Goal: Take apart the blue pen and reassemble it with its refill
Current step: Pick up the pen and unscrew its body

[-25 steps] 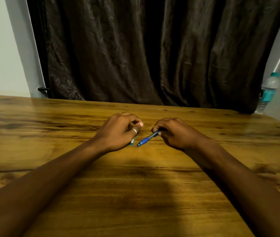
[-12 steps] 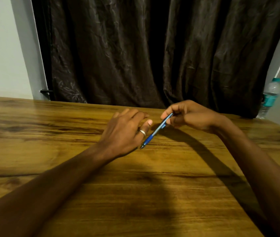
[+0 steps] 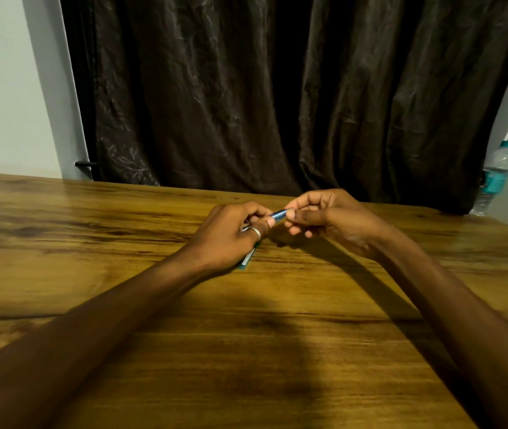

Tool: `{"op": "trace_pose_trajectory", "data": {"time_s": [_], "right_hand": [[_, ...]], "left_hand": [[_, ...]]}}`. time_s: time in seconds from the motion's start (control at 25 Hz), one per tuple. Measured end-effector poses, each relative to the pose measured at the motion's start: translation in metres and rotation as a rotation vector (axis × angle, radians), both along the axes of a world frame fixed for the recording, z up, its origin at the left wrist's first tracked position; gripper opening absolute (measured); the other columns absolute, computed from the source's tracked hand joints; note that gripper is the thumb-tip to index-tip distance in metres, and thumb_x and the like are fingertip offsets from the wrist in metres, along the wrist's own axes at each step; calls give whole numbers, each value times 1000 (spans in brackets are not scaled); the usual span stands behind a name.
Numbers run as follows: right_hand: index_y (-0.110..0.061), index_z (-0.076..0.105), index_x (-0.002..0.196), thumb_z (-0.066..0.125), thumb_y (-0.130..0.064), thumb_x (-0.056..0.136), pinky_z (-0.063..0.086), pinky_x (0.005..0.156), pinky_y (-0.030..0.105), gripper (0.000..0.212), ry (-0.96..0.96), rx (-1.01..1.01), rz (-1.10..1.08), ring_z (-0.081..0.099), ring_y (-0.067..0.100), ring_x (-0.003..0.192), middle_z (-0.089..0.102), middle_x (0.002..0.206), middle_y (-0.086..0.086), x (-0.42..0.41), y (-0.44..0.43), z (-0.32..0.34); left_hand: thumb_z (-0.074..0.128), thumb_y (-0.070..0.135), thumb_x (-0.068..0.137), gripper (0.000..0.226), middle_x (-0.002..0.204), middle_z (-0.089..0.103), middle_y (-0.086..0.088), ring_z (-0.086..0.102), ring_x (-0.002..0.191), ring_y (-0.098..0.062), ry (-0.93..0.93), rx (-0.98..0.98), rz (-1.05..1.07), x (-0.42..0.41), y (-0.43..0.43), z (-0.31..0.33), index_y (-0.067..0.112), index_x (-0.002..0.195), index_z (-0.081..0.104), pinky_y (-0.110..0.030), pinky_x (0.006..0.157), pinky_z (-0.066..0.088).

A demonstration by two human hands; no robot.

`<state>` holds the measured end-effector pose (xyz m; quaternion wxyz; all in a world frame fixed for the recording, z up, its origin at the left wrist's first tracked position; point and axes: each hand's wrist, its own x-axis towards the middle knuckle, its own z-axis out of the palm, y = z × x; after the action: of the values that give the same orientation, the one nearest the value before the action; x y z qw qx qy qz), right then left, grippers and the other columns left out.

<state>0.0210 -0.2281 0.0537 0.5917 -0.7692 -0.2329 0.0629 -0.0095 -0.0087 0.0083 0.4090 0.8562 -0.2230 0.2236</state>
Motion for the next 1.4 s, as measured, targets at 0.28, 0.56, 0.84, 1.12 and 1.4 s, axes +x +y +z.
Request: {"op": "trace_pose_trajectory", "data": {"time_s": [0.28, 0.56, 0.84, 1.12, 1.4], "right_hand": [[-4, 75, 97, 70, -10, 91, 44, 54, 14, 9, -78, -62, -41, 66, 4, 67, 76, 76, -1, 1, 6, -14], [-3, 71, 89, 63, -1, 93, 40, 54, 21, 9, 66, 141, -98, 63, 8, 57, 72, 71, 7, 3, 15, -37], [-3, 70, 93, 63, -1, 93, 50, 57, 15, 8, 100, 198, -104, 66, 8, 64, 73, 77, 7, 5, 18, -50], [-7, 73, 89, 63, -1, 93, 57, 59, 20, 12, 129, 221, -164, 68, 10, 67, 74, 72, 3, 6, 8, -46], [-17, 76, 75, 70, -7, 80, 47, 41, 30, 12, -171, -215, -271, 67, 24, 51, 74, 63, 11, 1, 9, -45]], "left_hand": [[39, 52, 102, 22, 95, 63, 17, 59, 81, -5, -100, 345, 78, 0, 7, -2, 39, 107, 55, -34, 60, 46], [35, 50, 103, 21, 103, 68, 8, 62, 81, -19, -203, 497, 171, 4, 5, -9, 37, 107, 50, -35, 59, 42], [38, 47, 104, 29, 107, 69, 3, 67, 85, -23, -323, 564, 228, 7, 7, -19, 29, 117, 57, -32, 58, 39], [37, 46, 104, 26, 104, 68, 6, 51, 73, -8, -270, 486, 317, 9, 10, -18, 31, 112, 57, -22, 49, 25], [35, 48, 105, 28, 112, 67, 5, 56, 83, -9, -192, 456, 328, 11, 12, -18, 31, 118, 53, -29, 56, 36]]}}
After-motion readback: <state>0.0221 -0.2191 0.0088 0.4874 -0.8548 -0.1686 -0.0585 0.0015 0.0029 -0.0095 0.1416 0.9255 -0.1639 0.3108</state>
